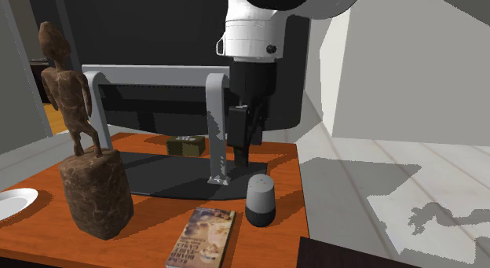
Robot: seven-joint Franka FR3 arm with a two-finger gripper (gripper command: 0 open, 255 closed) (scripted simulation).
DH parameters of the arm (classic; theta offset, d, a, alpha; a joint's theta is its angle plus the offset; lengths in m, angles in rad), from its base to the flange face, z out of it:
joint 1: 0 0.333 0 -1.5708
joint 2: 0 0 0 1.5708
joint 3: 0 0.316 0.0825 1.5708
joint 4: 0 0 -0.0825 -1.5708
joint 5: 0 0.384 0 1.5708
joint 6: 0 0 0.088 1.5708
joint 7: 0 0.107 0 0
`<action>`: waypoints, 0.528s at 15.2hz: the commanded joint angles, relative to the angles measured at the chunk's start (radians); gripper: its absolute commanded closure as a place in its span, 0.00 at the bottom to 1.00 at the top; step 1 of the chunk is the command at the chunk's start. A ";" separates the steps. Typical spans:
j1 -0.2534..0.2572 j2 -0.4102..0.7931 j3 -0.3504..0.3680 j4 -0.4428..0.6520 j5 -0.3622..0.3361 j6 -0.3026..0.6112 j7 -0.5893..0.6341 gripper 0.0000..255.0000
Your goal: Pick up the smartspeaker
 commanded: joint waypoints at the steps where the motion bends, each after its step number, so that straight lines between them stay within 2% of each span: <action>1: -0.003 0.066 -0.036 0.009 -0.005 0.063 -0.042 0.00; 5: -0.005 0.208 -0.112 0.039 0.008 0.181 -0.143 0.00; 8: 0.002 0.325 -0.167 0.077 0.052 0.262 -0.235 0.00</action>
